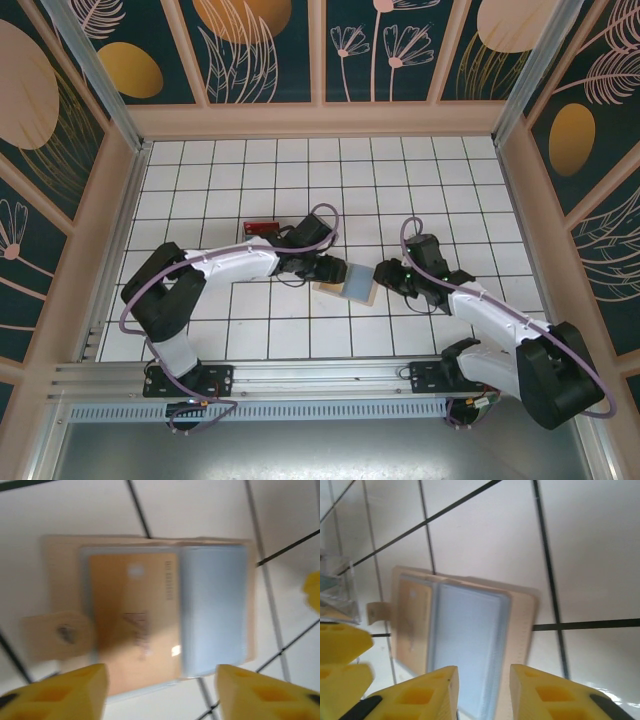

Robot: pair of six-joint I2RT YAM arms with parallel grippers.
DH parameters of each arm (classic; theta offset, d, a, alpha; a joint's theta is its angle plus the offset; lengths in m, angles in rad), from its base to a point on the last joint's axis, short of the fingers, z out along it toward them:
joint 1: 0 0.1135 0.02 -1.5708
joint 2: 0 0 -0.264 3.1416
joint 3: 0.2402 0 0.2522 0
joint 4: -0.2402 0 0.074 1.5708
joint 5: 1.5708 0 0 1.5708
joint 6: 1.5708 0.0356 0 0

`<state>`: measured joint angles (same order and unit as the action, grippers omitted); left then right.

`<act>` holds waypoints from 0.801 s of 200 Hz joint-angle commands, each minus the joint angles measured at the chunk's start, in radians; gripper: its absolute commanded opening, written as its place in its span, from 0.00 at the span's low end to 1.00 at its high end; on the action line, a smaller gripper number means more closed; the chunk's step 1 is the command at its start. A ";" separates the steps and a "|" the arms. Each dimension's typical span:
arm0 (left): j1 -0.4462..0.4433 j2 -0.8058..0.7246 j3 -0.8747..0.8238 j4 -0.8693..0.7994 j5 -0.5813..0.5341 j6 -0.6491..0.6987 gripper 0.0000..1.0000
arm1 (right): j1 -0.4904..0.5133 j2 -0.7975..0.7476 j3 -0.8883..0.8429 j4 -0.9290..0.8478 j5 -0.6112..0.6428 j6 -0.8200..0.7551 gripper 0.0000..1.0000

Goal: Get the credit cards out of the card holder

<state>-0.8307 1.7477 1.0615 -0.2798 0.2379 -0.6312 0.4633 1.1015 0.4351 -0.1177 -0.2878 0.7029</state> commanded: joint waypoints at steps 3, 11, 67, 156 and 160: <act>0.030 -0.027 -0.040 0.015 -0.040 0.015 0.44 | 0.017 0.030 0.015 0.119 -0.095 0.060 0.29; 0.030 -0.017 -0.038 0.011 -0.041 0.021 0.36 | 0.022 0.042 0.013 0.152 -0.112 0.081 0.27; 0.033 0.041 -0.028 -0.003 -0.086 0.028 0.13 | 0.051 0.161 0.037 0.260 -0.189 0.139 0.13; 0.032 0.082 -0.058 0.070 -0.013 -0.014 0.10 | 0.072 0.323 0.074 0.336 -0.267 0.185 0.11; 0.032 0.084 -0.060 0.072 -0.011 -0.016 0.10 | 0.073 0.330 0.076 0.337 -0.268 0.185 0.11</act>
<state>-0.7986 1.8038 1.0206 -0.2356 0.2016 -0.6250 0.5259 1.3937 0.4778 0.1818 -0.5224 0.8719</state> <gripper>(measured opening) 0.095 0.106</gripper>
